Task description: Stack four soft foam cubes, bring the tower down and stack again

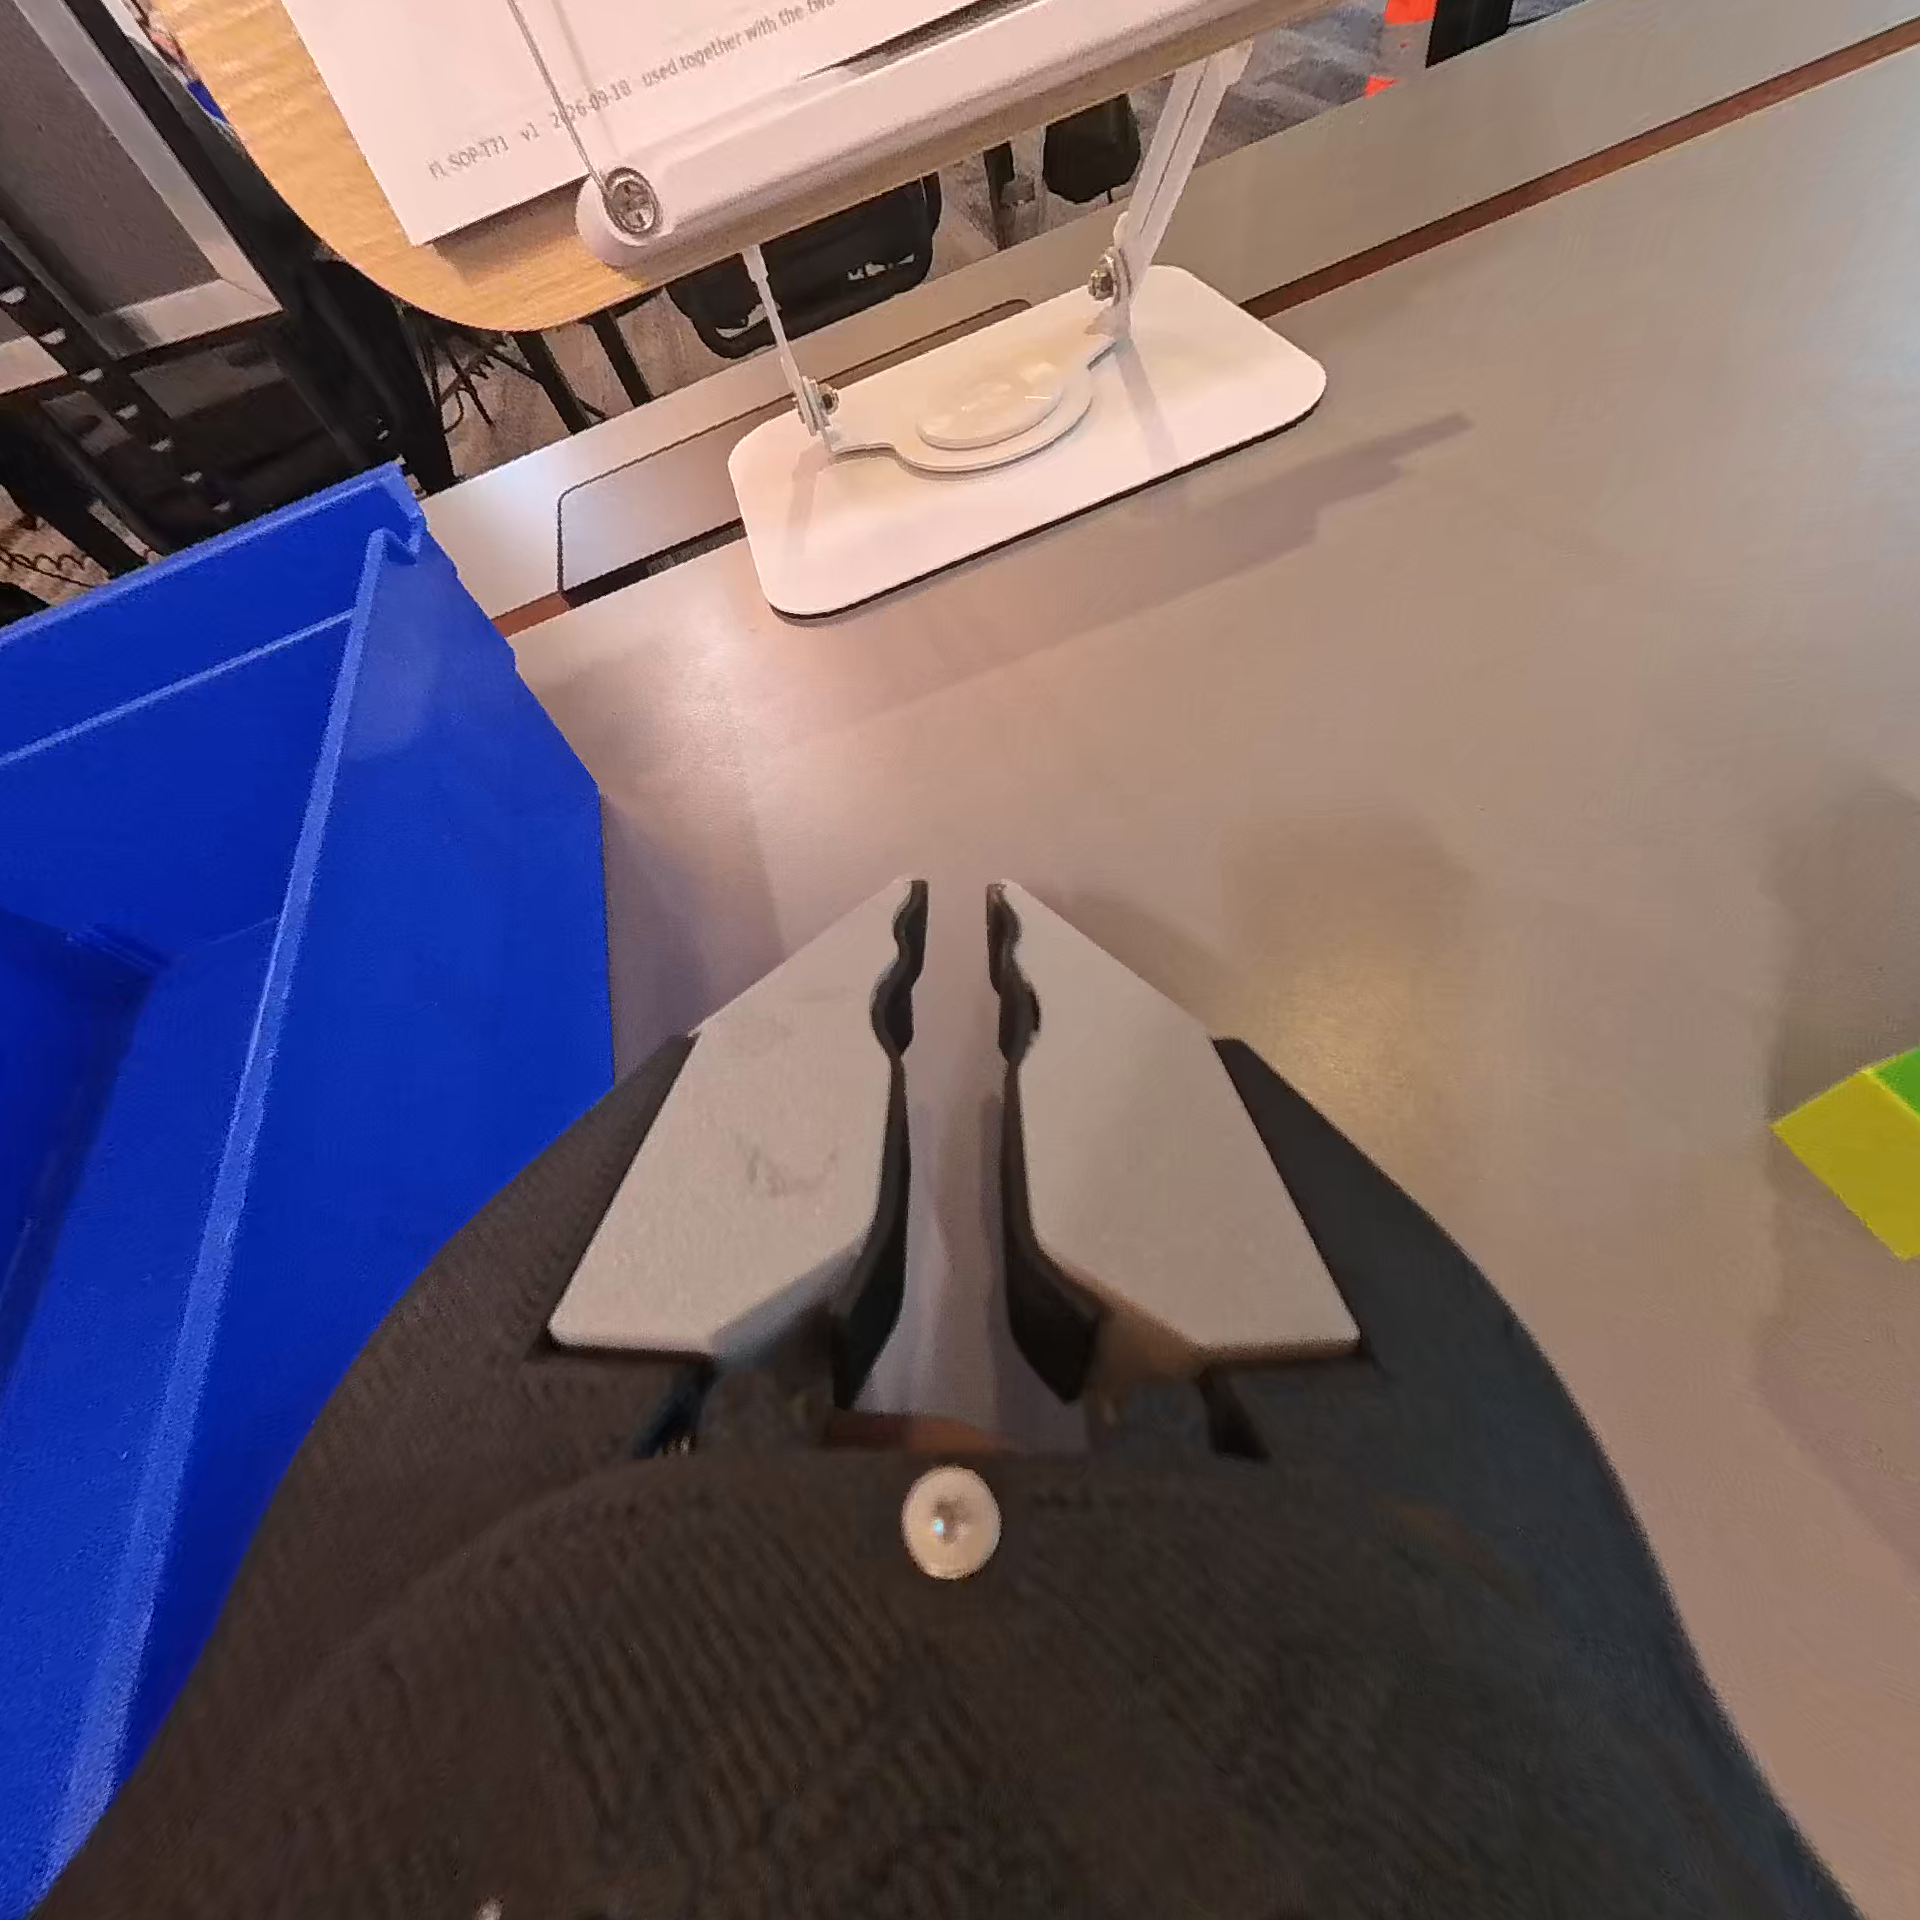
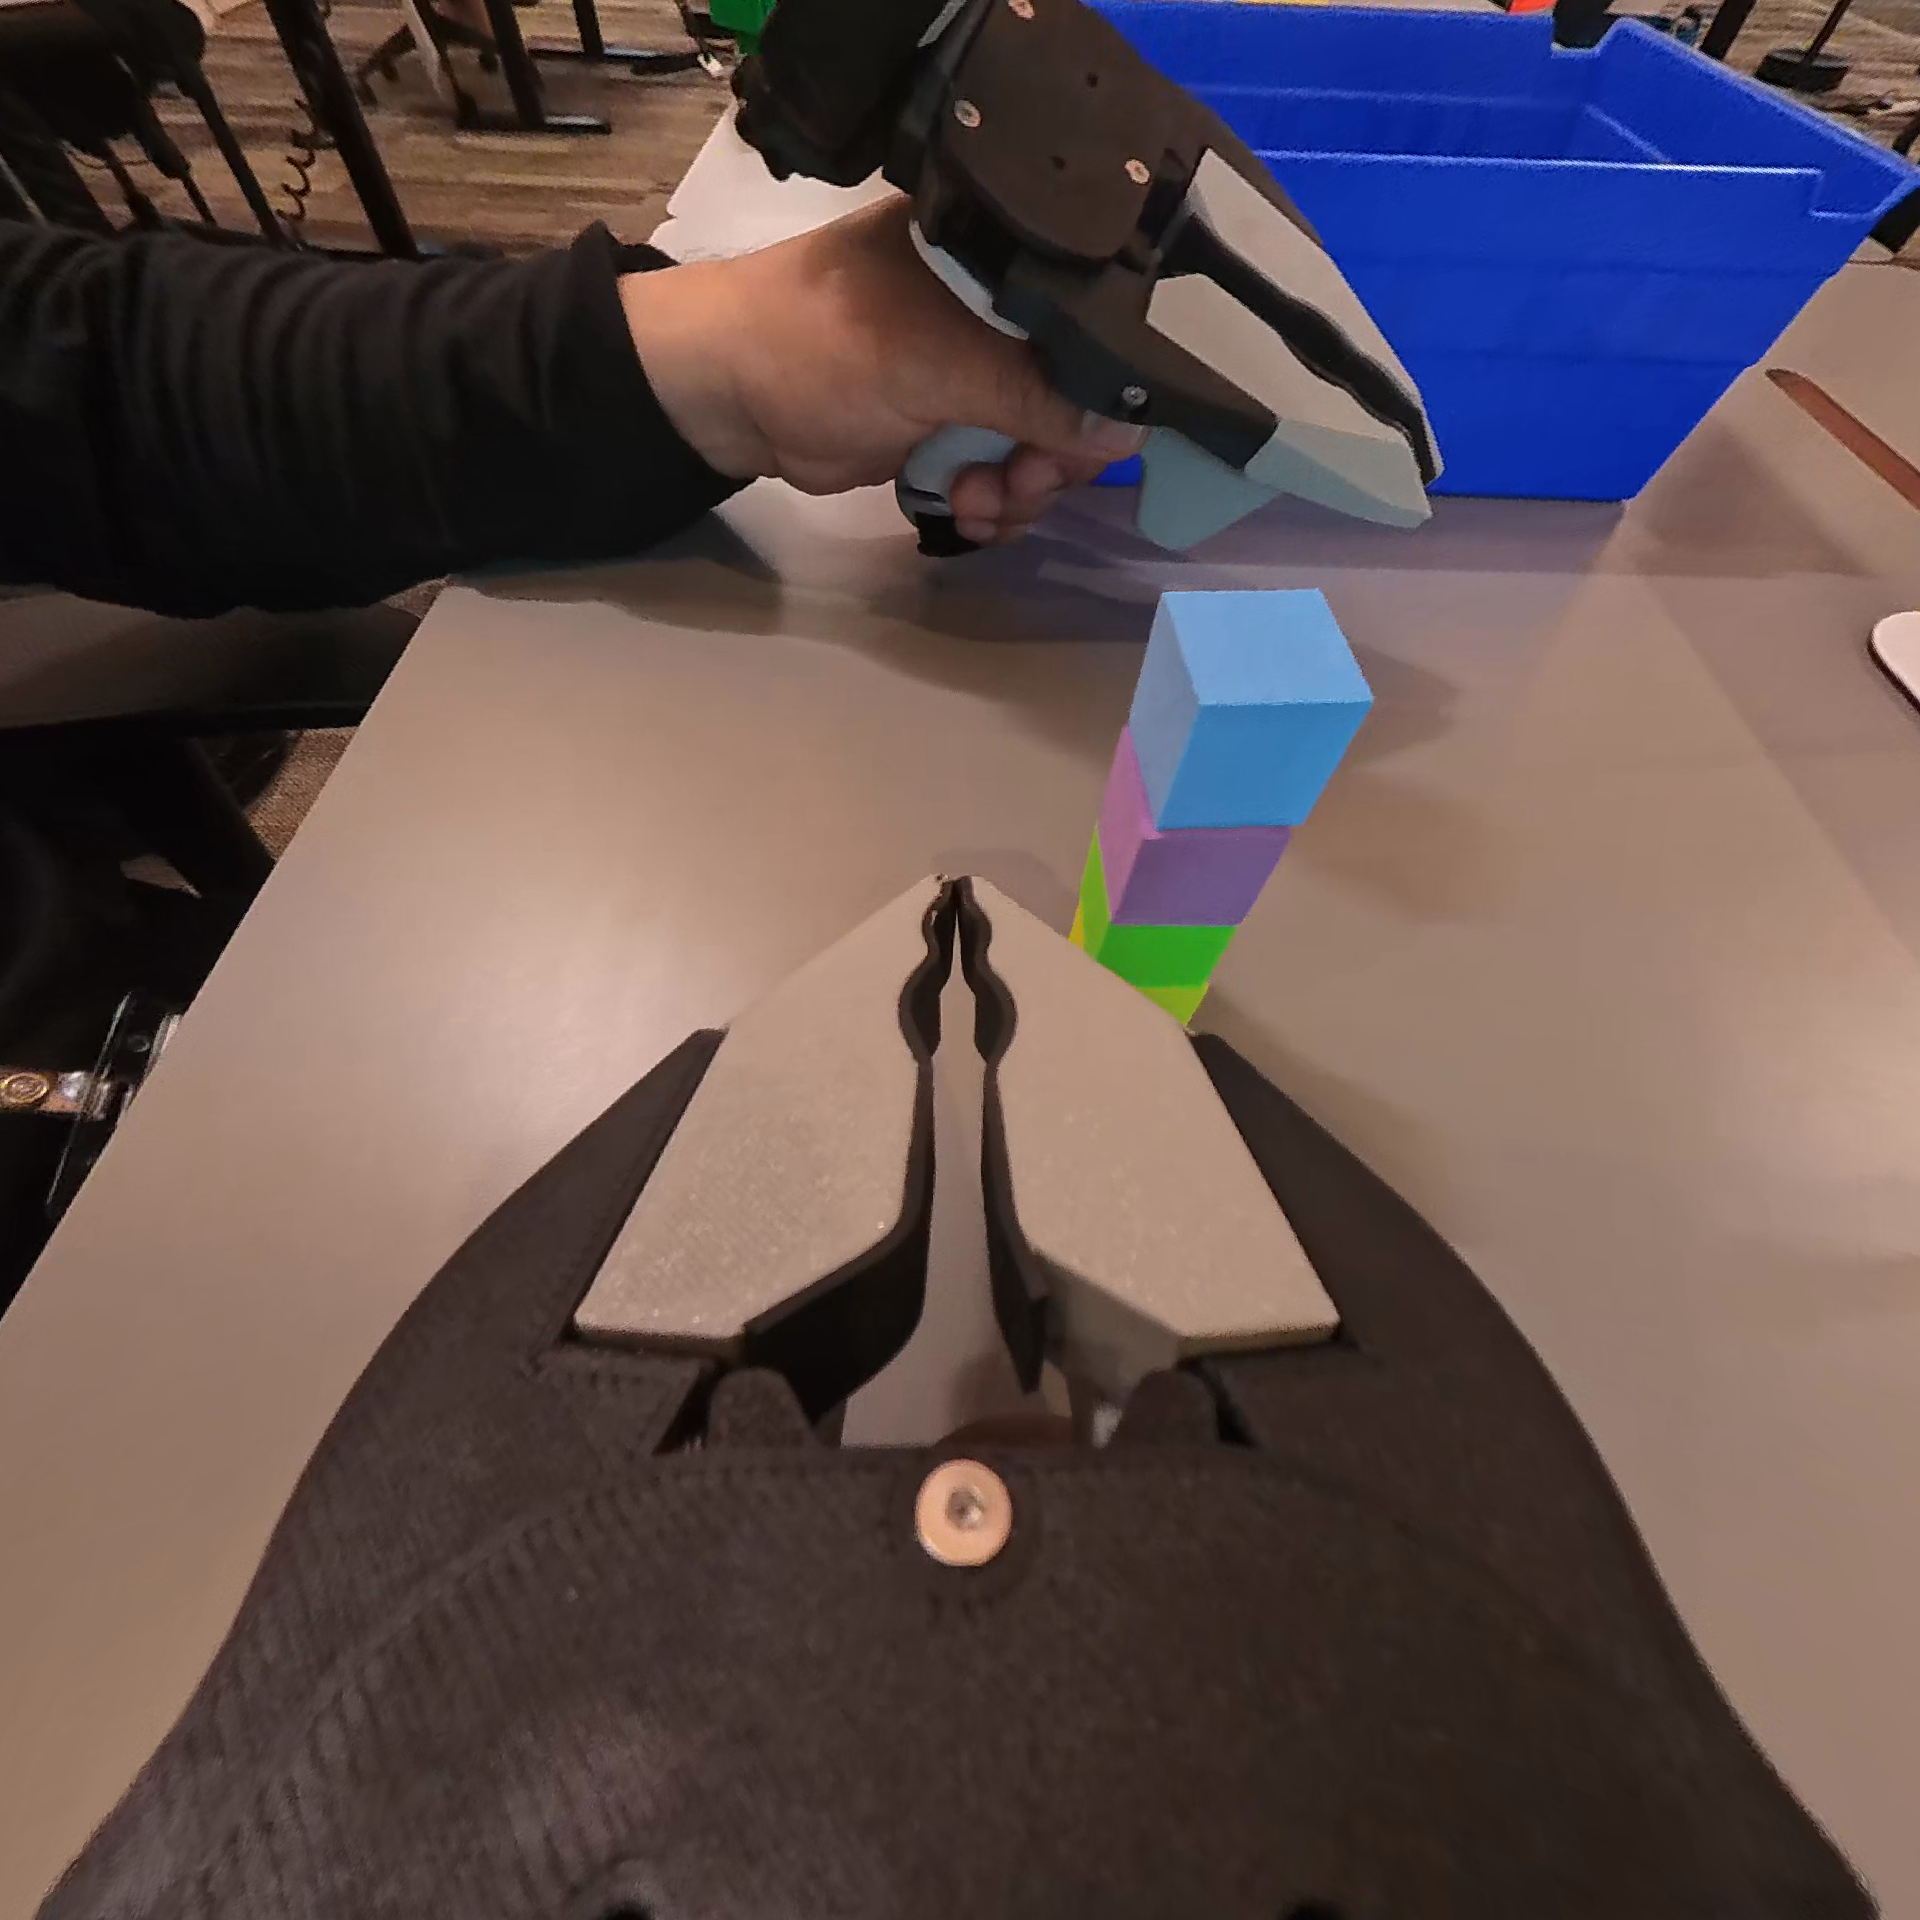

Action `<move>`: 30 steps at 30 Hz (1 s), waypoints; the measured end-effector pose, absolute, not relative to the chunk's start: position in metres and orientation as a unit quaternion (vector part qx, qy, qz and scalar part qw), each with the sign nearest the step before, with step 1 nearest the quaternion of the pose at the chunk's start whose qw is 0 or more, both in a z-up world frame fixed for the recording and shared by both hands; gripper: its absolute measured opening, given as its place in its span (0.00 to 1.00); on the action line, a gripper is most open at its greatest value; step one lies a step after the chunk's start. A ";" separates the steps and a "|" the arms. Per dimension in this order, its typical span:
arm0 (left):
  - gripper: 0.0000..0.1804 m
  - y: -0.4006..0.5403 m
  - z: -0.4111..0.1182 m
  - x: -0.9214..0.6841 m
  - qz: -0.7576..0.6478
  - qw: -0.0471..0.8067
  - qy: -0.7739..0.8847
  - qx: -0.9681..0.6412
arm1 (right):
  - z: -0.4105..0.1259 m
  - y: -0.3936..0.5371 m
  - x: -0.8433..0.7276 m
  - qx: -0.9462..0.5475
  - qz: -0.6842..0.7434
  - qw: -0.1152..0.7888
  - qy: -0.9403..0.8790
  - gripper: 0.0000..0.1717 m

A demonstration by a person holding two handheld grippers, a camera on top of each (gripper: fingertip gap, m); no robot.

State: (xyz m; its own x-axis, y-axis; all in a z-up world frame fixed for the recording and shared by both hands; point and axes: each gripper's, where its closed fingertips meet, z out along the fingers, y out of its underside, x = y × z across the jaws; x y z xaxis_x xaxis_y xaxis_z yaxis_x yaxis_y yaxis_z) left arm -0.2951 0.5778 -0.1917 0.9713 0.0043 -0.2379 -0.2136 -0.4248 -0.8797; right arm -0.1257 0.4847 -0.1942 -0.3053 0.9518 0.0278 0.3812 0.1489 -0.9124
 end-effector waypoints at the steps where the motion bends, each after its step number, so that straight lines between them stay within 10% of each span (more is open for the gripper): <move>1: 0.05 0.578 -0.192 -0.295 0.103 0.533 0.063 -0.838 | -0.195 0.486 -0.127 -0.491 0.430 0.332 -0.681 0.00; 30: 0.07 0.578 -0.194 -0.293 0.109 0.526 0.071 -0.840 | -0.202 0.535 -0.150 -0.575 0.372 0.371 -0.627 0.00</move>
State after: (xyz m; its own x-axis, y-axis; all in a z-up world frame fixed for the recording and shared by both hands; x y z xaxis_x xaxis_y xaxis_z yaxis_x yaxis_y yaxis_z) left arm -0.2932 0.5778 -0.1945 0.9662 -0.0056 -0.2578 -0.2344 -0.4360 -0.8689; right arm -0.1496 0.5349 -0.2017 -0.0634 0.9973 0.0378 0.4446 0.0621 -0.8936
